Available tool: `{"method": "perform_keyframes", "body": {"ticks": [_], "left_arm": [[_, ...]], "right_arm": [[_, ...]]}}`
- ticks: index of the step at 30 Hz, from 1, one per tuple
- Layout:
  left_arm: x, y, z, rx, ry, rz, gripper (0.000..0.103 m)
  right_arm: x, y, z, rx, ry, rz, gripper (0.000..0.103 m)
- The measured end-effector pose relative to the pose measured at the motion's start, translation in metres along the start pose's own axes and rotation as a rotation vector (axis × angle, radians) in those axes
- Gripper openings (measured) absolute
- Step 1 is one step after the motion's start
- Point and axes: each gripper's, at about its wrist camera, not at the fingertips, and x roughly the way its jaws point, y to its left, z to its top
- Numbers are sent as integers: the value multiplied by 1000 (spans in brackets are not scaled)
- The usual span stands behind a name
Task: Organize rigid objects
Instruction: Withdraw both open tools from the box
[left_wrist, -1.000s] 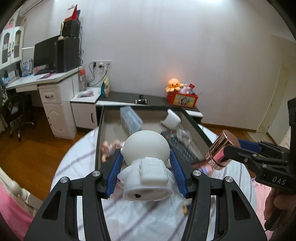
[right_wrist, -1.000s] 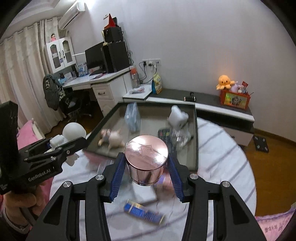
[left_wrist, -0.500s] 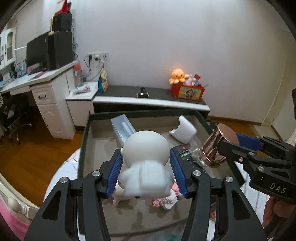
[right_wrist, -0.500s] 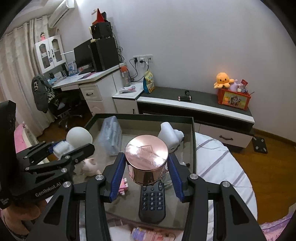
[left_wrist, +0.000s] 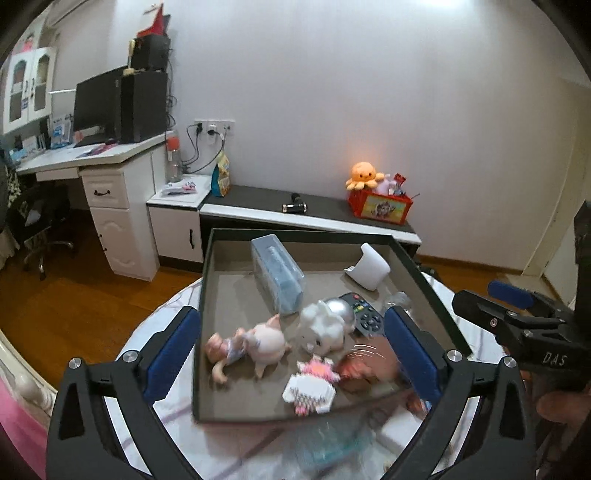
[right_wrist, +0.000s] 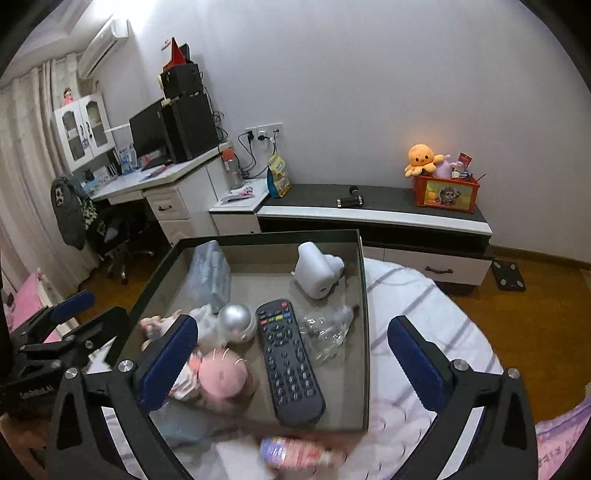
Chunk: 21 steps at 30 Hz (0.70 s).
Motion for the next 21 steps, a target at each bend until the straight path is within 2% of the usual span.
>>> {"method": "perform_keyframes", "body": {"ticks": [8, 16, 21], "left_arm": [[-54, 3, -32, 6, -1, 10, 101], [-80, 3, -69, -25, 39, 9, 101], [-93, 4, -88, -51, 58, 6, 102]], "right_arm": [[-42, -2, -34, 81, 0, 19, 103], [-75, 8, -71, 94, 10, 30, 103], [-87, 14, -95, 82, 20, 2, 103]]}}
